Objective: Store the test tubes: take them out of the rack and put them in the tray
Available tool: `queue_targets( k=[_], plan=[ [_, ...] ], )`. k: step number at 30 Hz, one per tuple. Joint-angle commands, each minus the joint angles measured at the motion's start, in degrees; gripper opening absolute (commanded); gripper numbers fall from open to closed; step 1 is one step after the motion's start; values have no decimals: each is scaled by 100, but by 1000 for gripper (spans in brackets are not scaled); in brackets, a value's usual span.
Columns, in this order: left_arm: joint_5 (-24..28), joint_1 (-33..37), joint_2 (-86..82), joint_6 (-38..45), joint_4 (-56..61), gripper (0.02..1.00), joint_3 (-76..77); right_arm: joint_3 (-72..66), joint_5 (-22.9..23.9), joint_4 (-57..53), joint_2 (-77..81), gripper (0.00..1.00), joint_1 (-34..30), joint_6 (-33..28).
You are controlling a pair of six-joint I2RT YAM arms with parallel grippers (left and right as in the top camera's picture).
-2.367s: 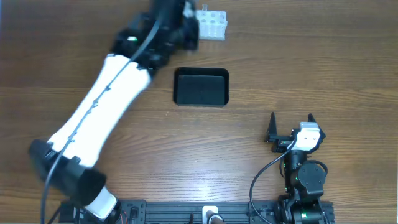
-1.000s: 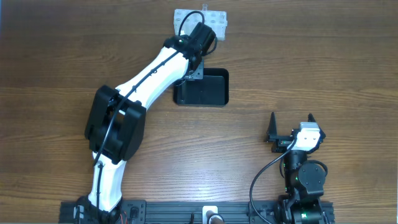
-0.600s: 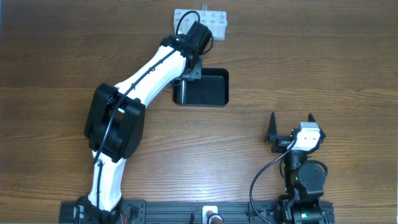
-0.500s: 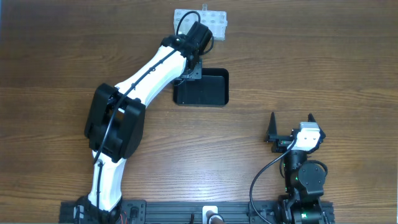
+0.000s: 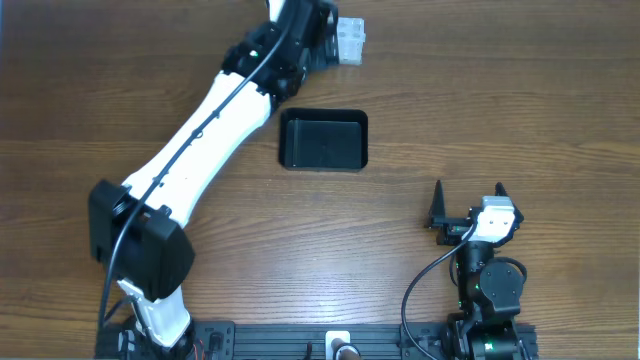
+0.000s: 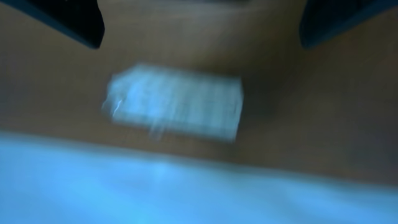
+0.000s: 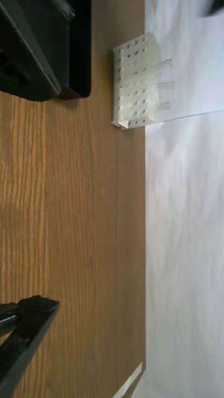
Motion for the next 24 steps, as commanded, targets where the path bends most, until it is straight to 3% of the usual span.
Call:
queue_targets(
  k=[1,11,24],
  plan=[
    [-358,52,267,516,485,996,20,-33,-31,-11,-59,993,35,17],
    [-321,83,1381,1106,1141,998,503,-33,-31,-13,-59,991,35,17],
    [-155,262,2450,1106,1139,963,1593,-33,-31,-13,-59,993,35,17]
  ],
)
